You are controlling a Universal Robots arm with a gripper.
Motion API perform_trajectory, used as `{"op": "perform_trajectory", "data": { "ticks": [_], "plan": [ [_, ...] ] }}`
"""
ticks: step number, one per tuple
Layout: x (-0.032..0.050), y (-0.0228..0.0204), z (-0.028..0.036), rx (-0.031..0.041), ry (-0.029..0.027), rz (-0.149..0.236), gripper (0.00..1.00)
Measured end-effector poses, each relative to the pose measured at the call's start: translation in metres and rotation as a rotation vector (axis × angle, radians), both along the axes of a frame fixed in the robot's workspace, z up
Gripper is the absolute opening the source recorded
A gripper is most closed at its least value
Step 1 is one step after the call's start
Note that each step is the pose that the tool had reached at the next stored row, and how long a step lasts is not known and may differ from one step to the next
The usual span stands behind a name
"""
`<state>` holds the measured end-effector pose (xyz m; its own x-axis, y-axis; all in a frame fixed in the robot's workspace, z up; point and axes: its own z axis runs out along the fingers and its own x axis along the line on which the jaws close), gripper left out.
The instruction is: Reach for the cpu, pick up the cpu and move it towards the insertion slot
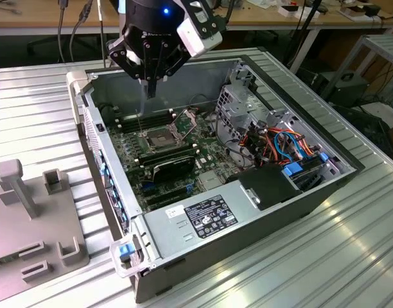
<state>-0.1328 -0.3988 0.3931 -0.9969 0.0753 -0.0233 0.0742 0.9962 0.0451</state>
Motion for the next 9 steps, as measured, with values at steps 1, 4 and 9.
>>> {"op": "perform_trajectory", "data": {
  "ticks": [1,4,9],
  "plan": [
    [-0.0008,0.0,-0.0001,0.0,0.0,0.0,0.11],
    [-0.0022,0.0,-0.0001,0.0,0.0,0.0,0.11],
    [-0.0056,0.0,-0.0002,-0.0001,0.0,0.0,0.11]
  ]
}}
